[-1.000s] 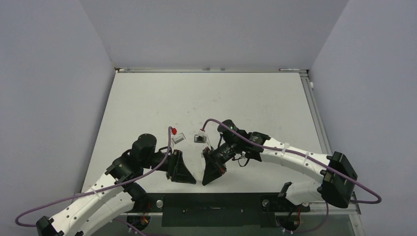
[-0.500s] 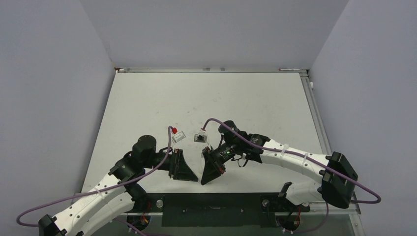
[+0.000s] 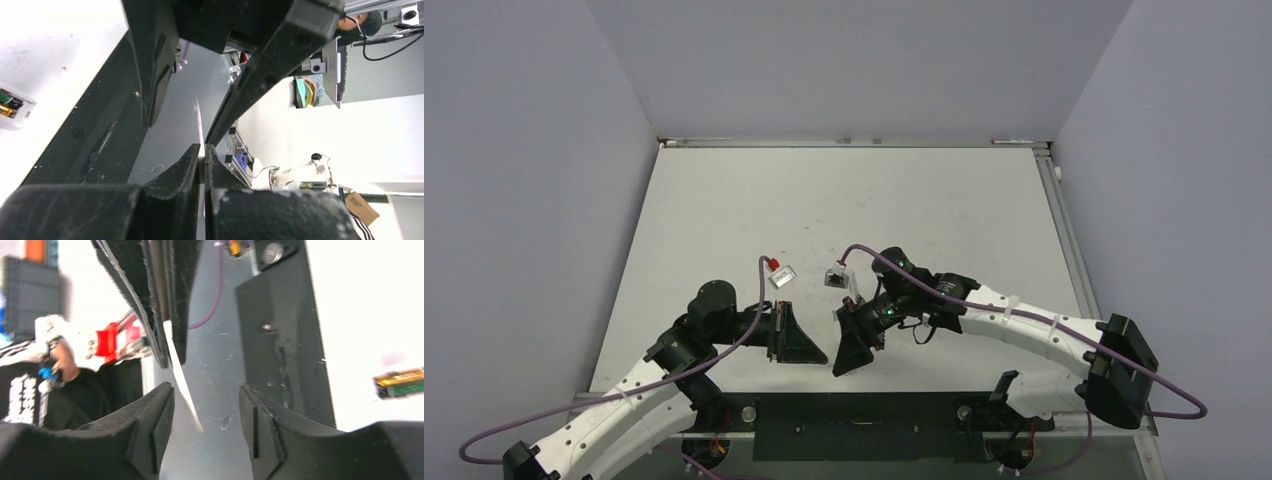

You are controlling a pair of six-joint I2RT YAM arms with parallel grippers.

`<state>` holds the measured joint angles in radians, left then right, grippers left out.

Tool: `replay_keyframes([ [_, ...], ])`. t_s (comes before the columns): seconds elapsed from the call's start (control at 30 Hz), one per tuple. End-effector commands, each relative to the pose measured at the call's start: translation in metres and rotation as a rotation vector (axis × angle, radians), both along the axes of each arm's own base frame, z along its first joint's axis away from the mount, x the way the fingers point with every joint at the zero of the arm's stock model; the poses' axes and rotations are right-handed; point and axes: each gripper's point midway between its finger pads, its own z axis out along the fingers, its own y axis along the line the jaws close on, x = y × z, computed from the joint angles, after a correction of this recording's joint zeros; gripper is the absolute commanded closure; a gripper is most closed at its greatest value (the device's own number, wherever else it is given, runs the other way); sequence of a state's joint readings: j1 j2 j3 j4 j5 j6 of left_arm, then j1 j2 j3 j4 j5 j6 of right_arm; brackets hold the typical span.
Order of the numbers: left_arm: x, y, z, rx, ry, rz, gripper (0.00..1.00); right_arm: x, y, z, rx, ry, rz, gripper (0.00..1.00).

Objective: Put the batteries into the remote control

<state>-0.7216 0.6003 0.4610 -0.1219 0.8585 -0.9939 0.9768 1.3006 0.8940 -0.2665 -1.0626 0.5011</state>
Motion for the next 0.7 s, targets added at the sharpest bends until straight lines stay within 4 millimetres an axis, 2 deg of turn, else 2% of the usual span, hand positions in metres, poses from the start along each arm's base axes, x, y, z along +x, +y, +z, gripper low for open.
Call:
replay_keyframes([
  [0.0,0.016,0.0,0.014,-0.075,-0.032,0.132,1.0,0.035,-0.004,0.02,-0.012,-0.18,-0.254,0.47],
  [0.17,0.038,0.004,0.021,-0.191,0.017,0.311,1.0,0.056,-0.009,0.055,0.161,-0.152,-0.553,0.41],
  [0.37,0.063,0.012,0.022,-0.29,0.077,0.482,1.0,0.071,-0.01,0.061,0.257,-0.038,-0.781,0.39],
  [0.6,0.083,0.028,0.036,-0.38,0.074,0.637,1.0,0.075,-0.001,0.055,0.292,0.019,-0.973,0.44],
  [0.67,0.085,0.031,0.039,-0.408,0.079,0.654,1.0,0.079,0.001,0.059,0.337,0.054,-1.015,0.46],
])
